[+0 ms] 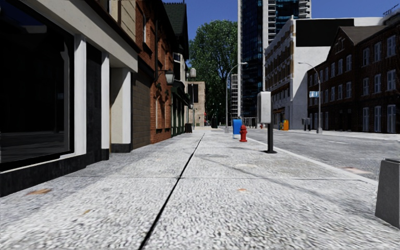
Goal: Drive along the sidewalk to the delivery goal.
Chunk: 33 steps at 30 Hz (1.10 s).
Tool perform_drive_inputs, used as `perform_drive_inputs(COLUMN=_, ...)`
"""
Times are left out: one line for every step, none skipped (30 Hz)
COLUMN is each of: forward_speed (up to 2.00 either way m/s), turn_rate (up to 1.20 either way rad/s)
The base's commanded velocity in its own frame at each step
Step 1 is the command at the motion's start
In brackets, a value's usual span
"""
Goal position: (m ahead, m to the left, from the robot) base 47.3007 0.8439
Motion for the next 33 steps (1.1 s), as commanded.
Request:
perform_drive_inputs(forward_speed=2.00, turn_rate=0.00)
perform_drive_inputs(forward_speed=2.00, turn_rate=0.00)
perform_drive_inputs(forward_speed=2.00, turn_rate=0.00)
perform_drive_inputs(forward_speed=2.00, turn_rate=0.00)
perform_drive_inputs(forward_speed=2.00, turn_rate=0.00)
perform_drive_inputs(forward_speed=2.00, turn_rate=0.00)
perform_drive_inputs(forward_speed=2.00, turn_rate=0.00)
perform_drive_inputs(forward_speed=2.00, turn_rate=0.00)
perform_drive_inputs(forward_speed=2.00, turn_rate=0.00)
perform_drive_inputs(forward_speed=2.00, turn_rate=0.00)
perform_drive_inputs(forward_speed=2.00, turn_rate=0.00)
perform_drive_inputs(forward_speed=2.00, turn_rate=0.00)
perform_drive_inputs(forward_speed=2.00, turn_rate=0.00)
perform_drive_inputs(forward_speed=2.00, turn_rate=0.00)
perform_drive_inputs(forward_speed=2.00, turn_rate=0.00)
perform_drive_inputs(forward_speed=2.00, turn_rate=0.00)
perform_drive_inputs(forward_speed=2.00, turn_rate=0.00)
perform_drive_inputs(forward_speed=2.00, turn_rate=0.00)
perform_drive_inputs(forward_speed=2.00, turn_rate=0.00)
perform_drive_inputs(forward_speed=2.00, turn_rate=0.00)
perform_drive_inputs(forward_speed=2.00, turn_rate=0.00)
perform_drive_inputs(forward_speed=2.00, turn_rate=0.00)
perform_drive_inputs(forward_speed=2.00, turn_rate=0.00)
perform_drive_inputs(forward_speed=2.00, turn_rate=0.00)
perform_drive_inputs(forward_speed=2.00, turn_rate=0.00)
perform_drive_inputs(forward_speed=2.00, turn_rate=0.00)
perform_drive_inputs(forward_speed=2.00, turn_rate=0.00)
perform_drive_inputs(forward_speed=2.00, turn_rate=0.00)
perform_drive_inputs(forward_speed=2.00, turn_rate=0.00)
perform_drive_inputs(forward_speed=2.00, turn_rate=0.00)
perform_drive_inputs(forward_speed=2.00, turn_rate=0.00)
perform_drive_inputs(forward_speed=2.00, turn_rate=0.00)
perform_drive_inputs(forward_speed=2.00, turn_rate=0.00)
